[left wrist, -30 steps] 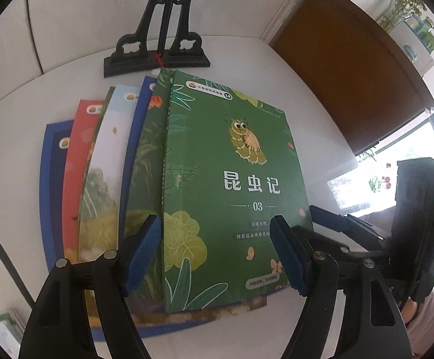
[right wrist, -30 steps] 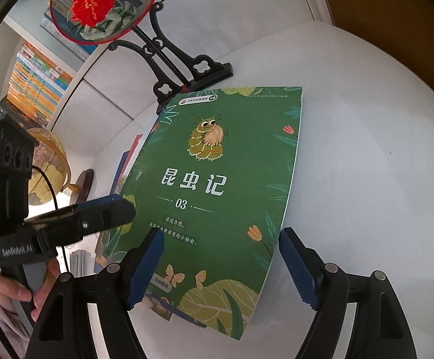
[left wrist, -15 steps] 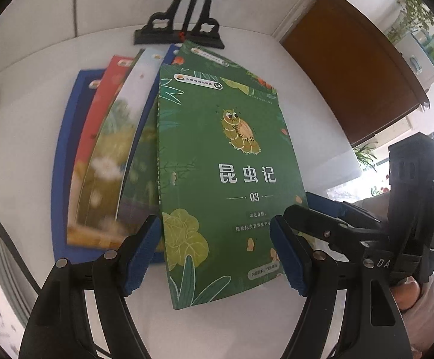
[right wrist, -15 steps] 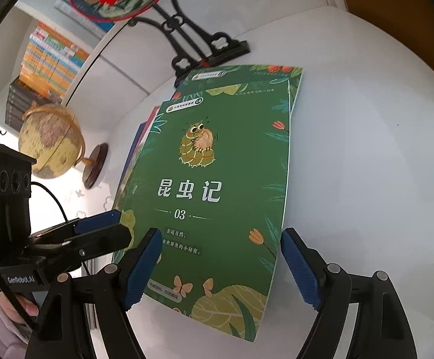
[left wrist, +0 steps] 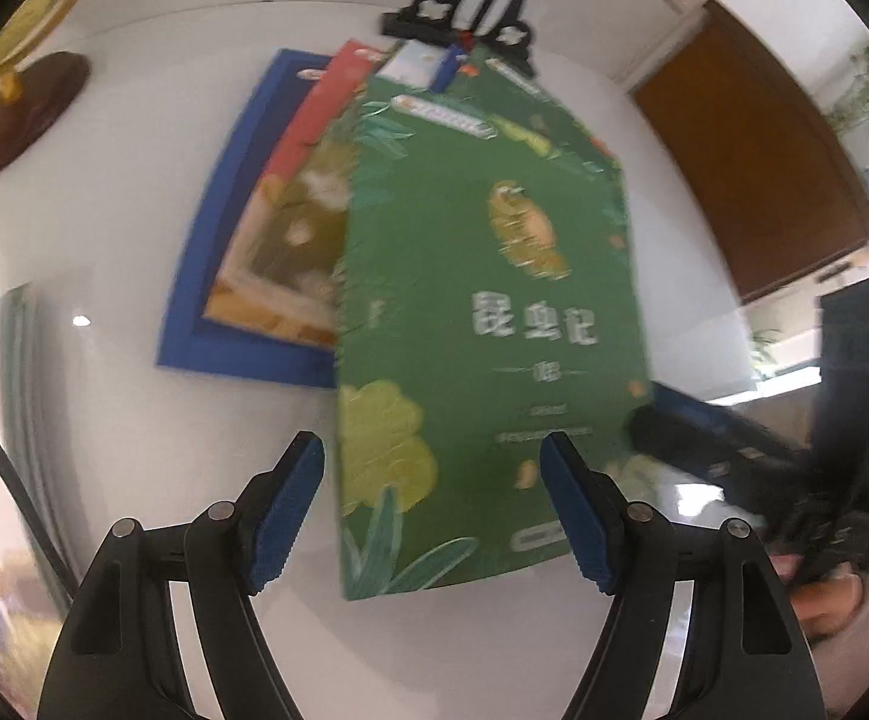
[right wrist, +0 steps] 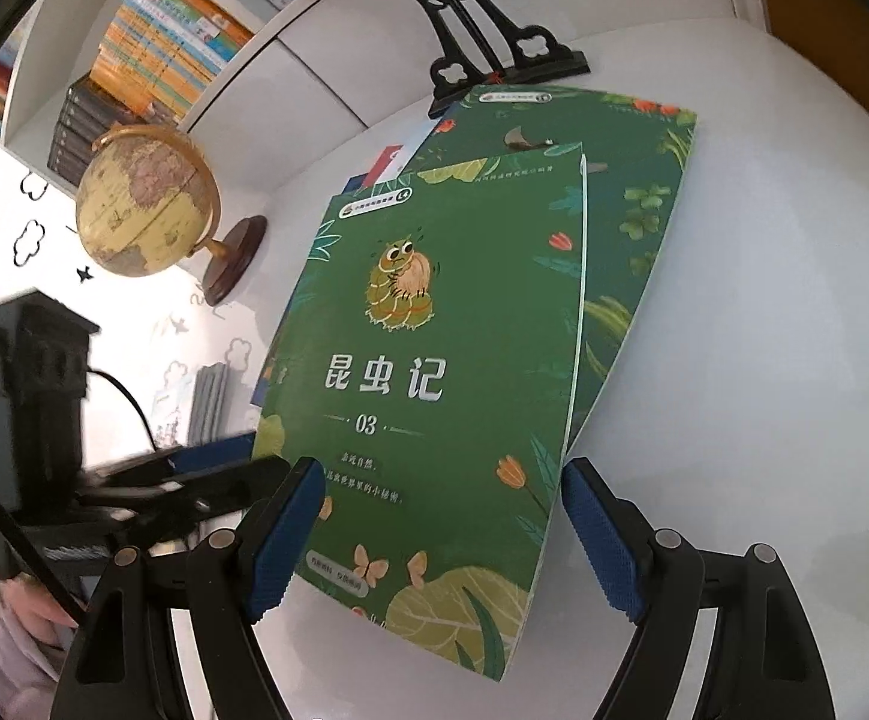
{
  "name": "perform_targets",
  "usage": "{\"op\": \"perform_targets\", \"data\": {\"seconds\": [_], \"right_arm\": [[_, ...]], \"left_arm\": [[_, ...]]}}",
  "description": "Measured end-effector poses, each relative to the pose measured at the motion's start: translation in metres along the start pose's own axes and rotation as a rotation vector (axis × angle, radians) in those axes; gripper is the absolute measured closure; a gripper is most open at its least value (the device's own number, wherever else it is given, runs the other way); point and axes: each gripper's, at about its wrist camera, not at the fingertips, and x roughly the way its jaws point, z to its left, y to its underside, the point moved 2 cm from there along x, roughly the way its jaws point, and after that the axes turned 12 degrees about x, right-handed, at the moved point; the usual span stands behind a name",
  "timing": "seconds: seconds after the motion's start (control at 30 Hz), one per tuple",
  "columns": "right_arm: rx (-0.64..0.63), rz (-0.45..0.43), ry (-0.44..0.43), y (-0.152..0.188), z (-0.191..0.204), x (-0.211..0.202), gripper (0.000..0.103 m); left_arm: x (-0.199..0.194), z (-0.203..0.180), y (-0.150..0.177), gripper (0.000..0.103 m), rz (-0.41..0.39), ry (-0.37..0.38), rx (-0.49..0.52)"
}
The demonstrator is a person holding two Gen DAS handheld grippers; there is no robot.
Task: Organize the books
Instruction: 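Close both tools on the edge of the caterpillar-cover book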
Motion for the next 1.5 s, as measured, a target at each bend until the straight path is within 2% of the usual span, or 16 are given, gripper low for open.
{"op": "perform_targets", "data": {"seconds": [0.17,0.3,0.37,0.43,0.53,0.6,0.73,0.87,0.97,1.1,1.2,1.27,1.3,1.37,1.5], "right_arm": [[0.03,0.004,0.035,0.001,-0.012,-0.003,0.022],[0.082,0.026,0.024,0.0,-0.024,0.001,0.022],[0.092,0.012,0.0,0.0,-0.026,0.001,0.022],[0.087,0.008,-0.018,0.0,-0.025,0.003,0.022],[0.051,-0.002,0.006,0.0,-0.02,0.005,0.022],[0.034,-0.007,0.022,-0.002,-0.016,0.007,0.021],[-0.024,0.049,0.006,-0.004,-0.004,0.017,0.013],[-0.108,0.078,0.031,-0.007,0.01,0.029,0.0],[-0.138,0.076,0.079,-0.007,0.014,0.034,0.0],[-0.124,0.057,0.059,-0.006,0.011,0.033,0.0],[-0.108,0.077,0.023,-0.008,0.01,0.032,0.0],[-0.088,0.102,0.006,-0.01,0.01,0.032,0.0],[-0.087,0.115,-0.006,-0.011,0.01,0.032,0.002],[-0.109,0.12,-0.003,-0.008,0.013,0.031,0.005],[-0.179,0.114,0.05,0.005,0.019,0.027,0.008]], "left_arm": [[0.01,0.0,0.002,0.031,0.023,-0.018,-0.012],[0.016,0.005,-0.001,0.028,0.027,-0.018,-0.056],[0.016,0.008,-0.003,0.023,0.006,-0.032,-0.095],[0.018,0.011,-0.004,0.01,0.002,-0.039,-0.126],[0.016,0.018,-0.001,0.003,-0.022,-0.003,-0.178],[0.01,0.028,0.006,0.001,-0.083,0.038,-0.255],[0.007,0.039,0.005,0.001,-0.124,0.069,-0.33],[0.011,0.031,-0.001,0.001,-0.089,0.035,-0.259],[0.015,0.022,-0.004,0.001,-0.067,-0.022,-0.193],[0.019,0.012,-0.003,0.001,-0.073,-0.12,-0.156],[0.018,0.01,-0.003,0.003,-0.068,-0.099,-0.226],[0.018,0.003,-0.002,0.013,-0.084,-0.041,-0.259],[0.019,0.0,-0.001,0.021,-0.078,-0.047,-0.267],[0.018,-0.008,0.004,0.023,-0.066,-0.097,-0.25],[0.015,-0.01,0.014,0.029,-0.072,-0.106,-0.255]]}}
